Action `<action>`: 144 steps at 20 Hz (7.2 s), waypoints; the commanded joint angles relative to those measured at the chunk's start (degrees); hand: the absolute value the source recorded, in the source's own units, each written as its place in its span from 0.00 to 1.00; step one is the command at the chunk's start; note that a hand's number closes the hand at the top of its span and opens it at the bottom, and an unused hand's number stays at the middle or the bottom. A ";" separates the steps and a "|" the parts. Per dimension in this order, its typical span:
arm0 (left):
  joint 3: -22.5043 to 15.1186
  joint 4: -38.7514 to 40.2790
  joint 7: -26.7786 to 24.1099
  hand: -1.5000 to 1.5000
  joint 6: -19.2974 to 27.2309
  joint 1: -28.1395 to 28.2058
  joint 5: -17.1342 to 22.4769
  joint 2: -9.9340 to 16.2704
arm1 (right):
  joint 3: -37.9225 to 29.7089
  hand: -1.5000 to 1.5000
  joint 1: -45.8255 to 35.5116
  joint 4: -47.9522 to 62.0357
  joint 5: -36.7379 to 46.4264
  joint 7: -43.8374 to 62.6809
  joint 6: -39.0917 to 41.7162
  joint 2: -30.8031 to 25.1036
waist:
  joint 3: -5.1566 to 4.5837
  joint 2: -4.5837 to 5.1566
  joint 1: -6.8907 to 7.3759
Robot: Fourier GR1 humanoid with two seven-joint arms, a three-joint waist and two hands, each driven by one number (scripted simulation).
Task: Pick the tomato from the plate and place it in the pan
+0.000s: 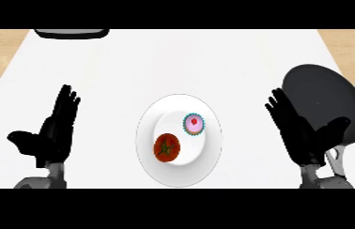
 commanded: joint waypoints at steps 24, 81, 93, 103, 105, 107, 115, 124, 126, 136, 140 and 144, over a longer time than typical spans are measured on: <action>-12.04 -4.35 -2.72 0.50 -4.36 -2.24 -6.72 -5.91 | 28.72 0.00 12.63 -26.64 72.00 7.25 -17.98 1.46 | 1.42 -1.11 0.57; -6.04 -5.31 0.03 0.50 -11.88 -2.79 -11.67 -10.63 | 38.97 1.00 -30.04 33.19 72.30 31.92 -2.16 20.07 | 1.61 -0.81 1.79; -3.93 -7.16 0.04 0.50 -12.51 -0.55 -10.77 -9.74 | 31.08 1.00 -27.19 19.05 85.98 43.63 -8.93 14.25 | 1.60 -1.26 0.34; -3.60 -4.25 -2.98 0.50 -13.83 0.46 -10.56 -9.54 | 12.63 1.00 -36.70 21.70 91.81 59.66 -12.51 8.47 | 1.55 -1.12 0.51; -6.66 -7.39 -0.74 0.50 -10.42 1.58 -13.80 -11.73 | 13.07 1.00 -35.20 18.66 96.45 63.61 -15.30 11.47 | 1.59 -1.34 0.51; -4.71 -6.45 0.34 0.50 -11.99 -0.61 -11.99 -10.51 | 9.64 1.00 -36.04 16.13 96.69 63.57 -12.93 9.90 | 1.58 -1.27 0.21; -2.63 -6.16 -2.18 0.50 -14.21 0.92 -10.05 -8.97 | -3.58 1.00 -26.62 11.64 94.02 56.32 -22.98 5.92 | 1.63 -1.02 0.24; -6.25 -7.18 -2.00 0.50 -13.36 2.72 -12.24 -11.60 | -13.92 1.00 -21.88 20.32 95.28 46.22 -31.92 -0.50 | 1.64 -0.78 1.54; -4.31 -5.92 -1.80 0.50 -13.40 -0.23 -12.22 -10.58 | -15.76 1.00 -20.01 21.00 94.52 44.04 -31.61 -3.20 | 1.63 -0.83 1.14; -4.16 -2.44 -3.44 0.50 -13.18 -2.02 -12.86 -11.84 | -27.15 1.00 -23.95 41.38 77.14 21.77 -49.43 -9.25 | 1.77 -0.39 1.88; -5.36 -4.45 -1.07 0.50 -12.11 -2.21 -13.65 -13.09 | -30.09 1.00 -26.52 49.34 68.82 8.83 -50.66 -11.12 | 1.77 -0.51 2.01; -5.80 -6.98 -0.49 0.50 -13.99 -1.36 -12.54 -11.94 | -30.67 0.00 -27.94 55.65 65.52 14.87 -29.72 -11.78 | 1.94 0.12 3.68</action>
